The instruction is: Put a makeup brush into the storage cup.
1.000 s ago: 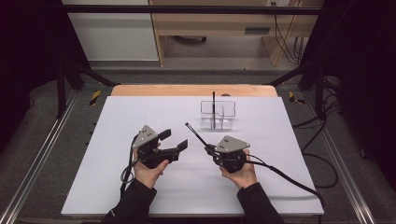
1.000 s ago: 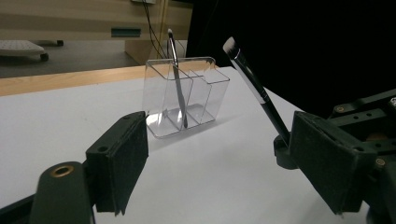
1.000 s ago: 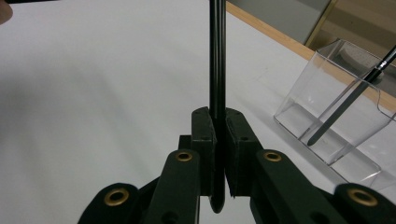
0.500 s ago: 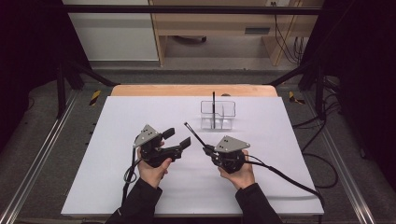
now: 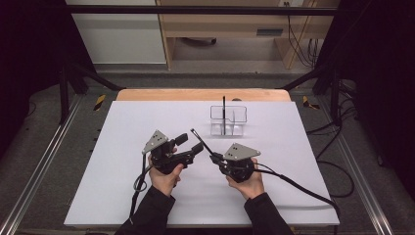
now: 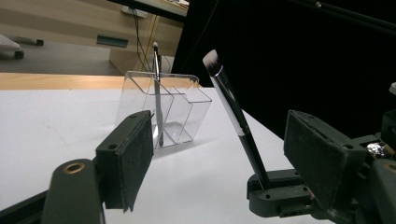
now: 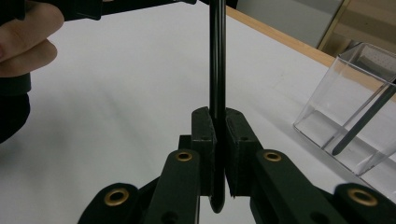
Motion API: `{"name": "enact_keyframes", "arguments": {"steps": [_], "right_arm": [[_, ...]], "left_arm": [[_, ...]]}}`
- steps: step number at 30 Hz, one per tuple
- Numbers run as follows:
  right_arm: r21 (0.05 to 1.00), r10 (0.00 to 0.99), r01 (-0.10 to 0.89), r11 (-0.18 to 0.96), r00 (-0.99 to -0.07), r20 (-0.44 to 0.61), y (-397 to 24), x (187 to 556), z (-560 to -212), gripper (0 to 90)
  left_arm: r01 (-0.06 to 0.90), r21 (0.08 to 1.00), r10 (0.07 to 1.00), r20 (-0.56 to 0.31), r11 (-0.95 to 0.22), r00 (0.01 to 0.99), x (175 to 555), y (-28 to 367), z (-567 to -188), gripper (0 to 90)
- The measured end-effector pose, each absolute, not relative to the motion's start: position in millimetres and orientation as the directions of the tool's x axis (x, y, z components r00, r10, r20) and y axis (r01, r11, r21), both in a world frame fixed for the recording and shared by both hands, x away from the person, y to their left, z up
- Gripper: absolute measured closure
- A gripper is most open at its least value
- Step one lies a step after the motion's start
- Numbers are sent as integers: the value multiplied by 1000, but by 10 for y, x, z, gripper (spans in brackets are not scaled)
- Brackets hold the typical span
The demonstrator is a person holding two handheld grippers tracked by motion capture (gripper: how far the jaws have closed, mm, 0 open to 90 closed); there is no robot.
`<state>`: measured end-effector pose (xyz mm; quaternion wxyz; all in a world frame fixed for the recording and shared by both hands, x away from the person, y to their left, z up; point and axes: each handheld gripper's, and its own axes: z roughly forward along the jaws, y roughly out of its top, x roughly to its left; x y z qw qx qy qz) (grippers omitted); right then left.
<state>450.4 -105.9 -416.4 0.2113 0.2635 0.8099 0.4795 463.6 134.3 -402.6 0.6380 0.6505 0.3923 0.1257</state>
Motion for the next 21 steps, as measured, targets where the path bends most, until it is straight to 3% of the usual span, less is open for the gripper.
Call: {"name": "enact_keyframes", "arguments": {"steps": [21], "right_arm": [[897,624,222,382,-778,-73,-1054,4481,-4158,840]], "left_arm": [[383,906,610,-408,179,680,4654,1241,-4050,517]]}}
